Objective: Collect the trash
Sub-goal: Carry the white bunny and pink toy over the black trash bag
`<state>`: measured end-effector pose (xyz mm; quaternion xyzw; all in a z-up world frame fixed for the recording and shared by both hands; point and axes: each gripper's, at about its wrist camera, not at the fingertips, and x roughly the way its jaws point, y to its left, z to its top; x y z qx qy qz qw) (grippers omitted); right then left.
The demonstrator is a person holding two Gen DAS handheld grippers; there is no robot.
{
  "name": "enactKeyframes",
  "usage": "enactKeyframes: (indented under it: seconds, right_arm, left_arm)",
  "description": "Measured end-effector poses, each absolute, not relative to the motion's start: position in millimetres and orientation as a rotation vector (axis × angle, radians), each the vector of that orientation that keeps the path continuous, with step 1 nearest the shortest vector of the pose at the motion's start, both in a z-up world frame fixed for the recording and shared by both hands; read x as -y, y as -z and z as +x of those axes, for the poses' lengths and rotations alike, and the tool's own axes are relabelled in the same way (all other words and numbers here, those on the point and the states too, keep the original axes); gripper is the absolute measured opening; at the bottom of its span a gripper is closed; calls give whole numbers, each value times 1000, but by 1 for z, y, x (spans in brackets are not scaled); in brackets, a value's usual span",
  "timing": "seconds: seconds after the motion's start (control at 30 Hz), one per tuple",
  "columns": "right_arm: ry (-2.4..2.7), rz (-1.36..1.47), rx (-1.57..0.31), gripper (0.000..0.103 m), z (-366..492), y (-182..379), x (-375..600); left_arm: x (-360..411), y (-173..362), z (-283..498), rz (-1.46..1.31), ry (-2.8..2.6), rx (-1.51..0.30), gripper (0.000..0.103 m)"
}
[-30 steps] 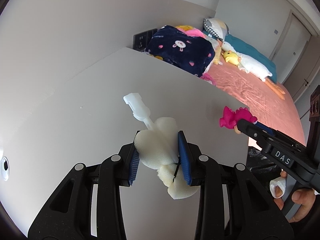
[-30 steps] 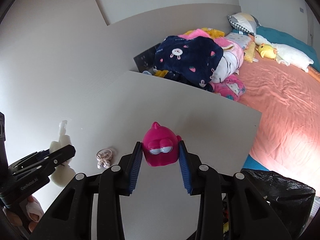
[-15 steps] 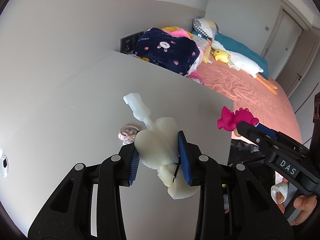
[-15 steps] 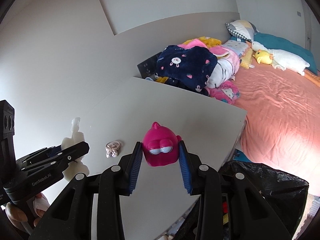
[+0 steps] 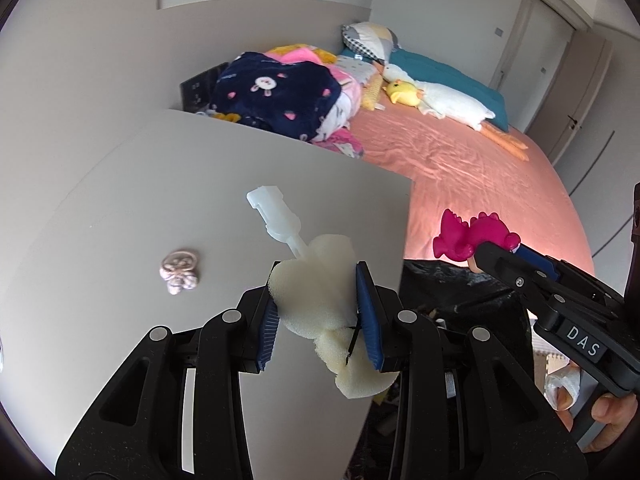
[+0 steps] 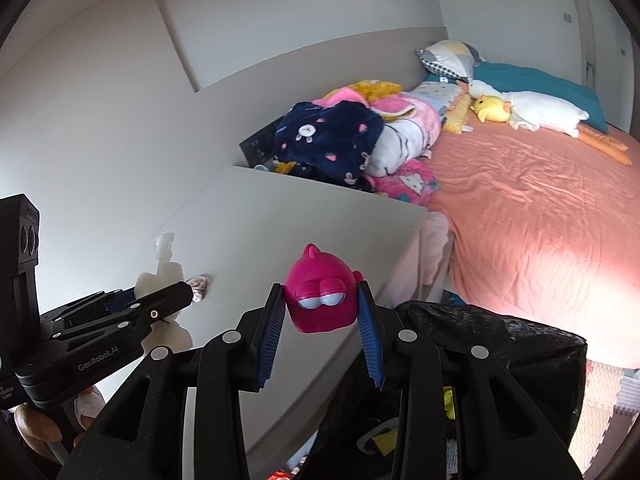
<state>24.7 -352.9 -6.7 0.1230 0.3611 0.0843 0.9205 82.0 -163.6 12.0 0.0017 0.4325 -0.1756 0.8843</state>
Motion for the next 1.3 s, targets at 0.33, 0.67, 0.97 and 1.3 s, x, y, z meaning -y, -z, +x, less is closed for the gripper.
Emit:
enactKeyframes:
  seconds: [0.33, 0.67, 0.97, 1.3]
  right_arm:
    - [-91, 304, -726, 38, 8, 9, 395]
    - [-11, 344, -714, 38, -7, 13, 428]
    - [60, 375, -700, 38, -25, 15, 455]
    - [137, 403, -682, 38, -45, 15, 478]
  left_arm:
    - [204, -13, 81, 65, 442, -905, 35]
    - [235, -11, 80, 107, 508, -911, 35]
    - [265, -9, 74, 147, 579, -918, 35]
    - [296, -8, 66, 185, 659, -921, 35]
